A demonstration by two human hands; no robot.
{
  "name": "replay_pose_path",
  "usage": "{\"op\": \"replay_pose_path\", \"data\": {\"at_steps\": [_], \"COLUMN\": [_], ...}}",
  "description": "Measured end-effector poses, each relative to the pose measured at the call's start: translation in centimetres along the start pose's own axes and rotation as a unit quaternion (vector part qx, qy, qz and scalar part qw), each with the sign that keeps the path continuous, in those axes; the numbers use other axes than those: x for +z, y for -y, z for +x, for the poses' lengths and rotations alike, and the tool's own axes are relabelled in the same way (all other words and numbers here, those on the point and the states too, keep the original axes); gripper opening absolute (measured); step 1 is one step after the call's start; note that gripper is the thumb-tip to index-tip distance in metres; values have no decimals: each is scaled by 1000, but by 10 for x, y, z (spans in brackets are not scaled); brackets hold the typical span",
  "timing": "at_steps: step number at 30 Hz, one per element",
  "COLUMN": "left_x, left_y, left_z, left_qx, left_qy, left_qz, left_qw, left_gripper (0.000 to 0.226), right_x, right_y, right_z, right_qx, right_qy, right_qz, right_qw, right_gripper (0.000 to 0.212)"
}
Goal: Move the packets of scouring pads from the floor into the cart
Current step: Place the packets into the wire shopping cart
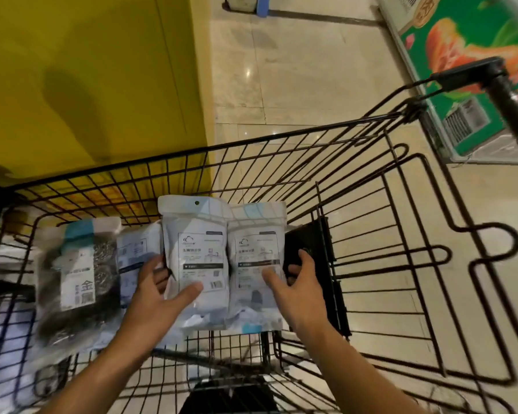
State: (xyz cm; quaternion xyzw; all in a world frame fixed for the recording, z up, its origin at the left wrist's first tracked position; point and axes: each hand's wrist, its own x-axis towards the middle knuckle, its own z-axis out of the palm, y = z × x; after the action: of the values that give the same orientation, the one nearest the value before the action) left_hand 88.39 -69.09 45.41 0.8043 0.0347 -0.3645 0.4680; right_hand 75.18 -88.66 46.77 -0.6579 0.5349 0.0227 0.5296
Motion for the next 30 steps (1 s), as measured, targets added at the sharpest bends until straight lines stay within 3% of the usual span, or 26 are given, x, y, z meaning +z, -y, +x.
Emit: {"op": "replay_pose_path", "data": {"at_steps": [3, 12, 15, 24, 30], "left_x": [-19, -76, -92, -112, -115], "left_y": [-14, -47, -54, -25, 7], "left_z": [-35, -147, -181, -248, -309], "left_qx": [-9, 54, 61, 59, 8], "left_qy": [12, 79, 77, -6, -161], "left_qz": [-7, 26, 27, 36, 15], "left_qw": [1000, 995, 995, 998, 987], "left_gripper": [99, 77, 60, 49, 24], "right_x": [-22, -73, -89, -117, -111], "right_y": [15, 47, 50, 57, 70], "right_z": [-42, -193, -226, -225, -209], "right_qx": [-16, -82, -104, -108, -131], "right_qy": [20, 91, 118, 169, 276], "right_qz": [-16, 10, -3, 9, -56], "right_qw": [1000, 992, 988, 980, 950], "right_gripper": [91, 45, 45, 29, 20]}}
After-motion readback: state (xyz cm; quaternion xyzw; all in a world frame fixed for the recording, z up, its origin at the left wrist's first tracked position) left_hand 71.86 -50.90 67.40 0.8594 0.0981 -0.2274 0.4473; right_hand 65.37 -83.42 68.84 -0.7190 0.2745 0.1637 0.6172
